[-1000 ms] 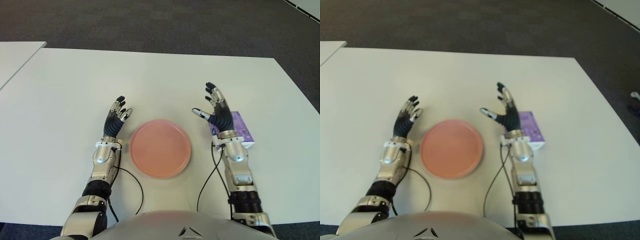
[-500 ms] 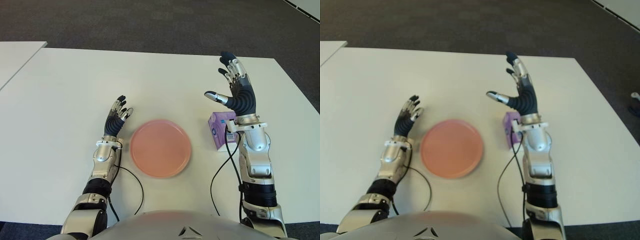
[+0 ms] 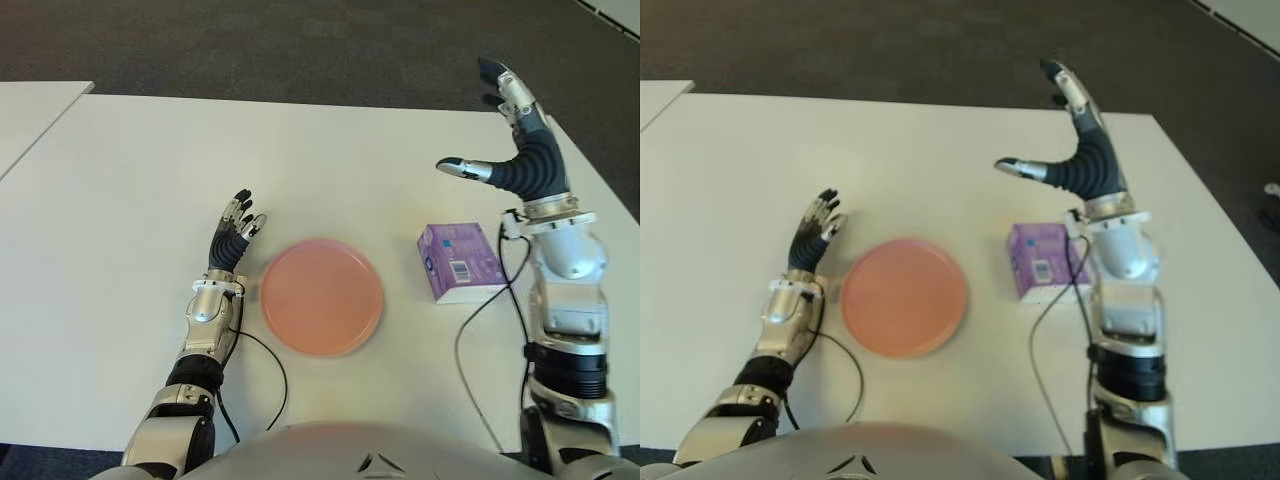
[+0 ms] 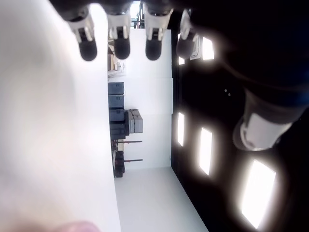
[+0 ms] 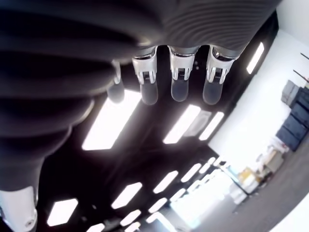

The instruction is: Put the tissue paper into the plate.

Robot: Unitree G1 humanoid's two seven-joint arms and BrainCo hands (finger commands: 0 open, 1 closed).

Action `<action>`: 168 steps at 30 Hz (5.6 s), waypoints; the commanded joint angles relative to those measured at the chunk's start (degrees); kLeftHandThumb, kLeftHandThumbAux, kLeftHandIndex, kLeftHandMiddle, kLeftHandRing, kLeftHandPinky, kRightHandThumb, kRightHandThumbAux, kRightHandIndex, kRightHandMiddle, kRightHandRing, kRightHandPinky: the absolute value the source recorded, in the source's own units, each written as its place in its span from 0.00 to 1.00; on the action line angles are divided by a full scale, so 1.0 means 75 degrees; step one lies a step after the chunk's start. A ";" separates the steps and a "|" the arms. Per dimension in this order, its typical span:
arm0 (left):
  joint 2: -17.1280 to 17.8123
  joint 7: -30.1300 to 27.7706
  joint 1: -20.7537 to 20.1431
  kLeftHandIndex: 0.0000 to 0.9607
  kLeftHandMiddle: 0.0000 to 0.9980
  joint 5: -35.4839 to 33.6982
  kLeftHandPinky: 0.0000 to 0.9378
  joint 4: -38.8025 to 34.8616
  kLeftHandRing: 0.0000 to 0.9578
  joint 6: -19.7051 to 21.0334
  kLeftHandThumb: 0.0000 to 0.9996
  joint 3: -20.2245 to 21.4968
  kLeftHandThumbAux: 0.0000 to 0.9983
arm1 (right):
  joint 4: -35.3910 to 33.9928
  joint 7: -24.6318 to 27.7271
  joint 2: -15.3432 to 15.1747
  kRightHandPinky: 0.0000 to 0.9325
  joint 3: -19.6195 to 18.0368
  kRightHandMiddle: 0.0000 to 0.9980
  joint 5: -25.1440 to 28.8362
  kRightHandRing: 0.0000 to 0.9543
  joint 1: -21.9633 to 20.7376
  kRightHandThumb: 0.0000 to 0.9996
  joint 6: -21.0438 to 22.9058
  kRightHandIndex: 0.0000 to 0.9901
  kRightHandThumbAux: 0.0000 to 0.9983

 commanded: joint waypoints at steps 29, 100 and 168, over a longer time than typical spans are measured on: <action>0.0020 -0.0266 0.0332 0.00 0.00 -0.0148 0.00 0.0519 0.00 0.0245 0.00 0.0107 0.54 | -0.0376 0.2361 -0.2448 0.00 0.0305 0.00 -0.0880 0.00 0.0074 0.18 0.1033 0.00 0.44; 0.0125 -0.0159 0.0334 0.00 0.00 -0.0075 0.00 0.0133 0.00 0.0592 0.00 0.0227 0.54 | 0.3534 0.2726 -0.4711 0.00 0.1514 0.00 -0.2790 0.00 0.0928 0.21 -0.3676 0.00 0.33; -0.0001 -0.0099 0.0969 0.00 0.00 -0.0030 0.00 -0.1106 0.00 0.1195 0.00 0.0163 0.55 | 0.3937 0.2021 -0.4251 0.00 0.1615 0.00 -0.2646 0.00 0.0966 0.14 -0.4192 0.00 0.33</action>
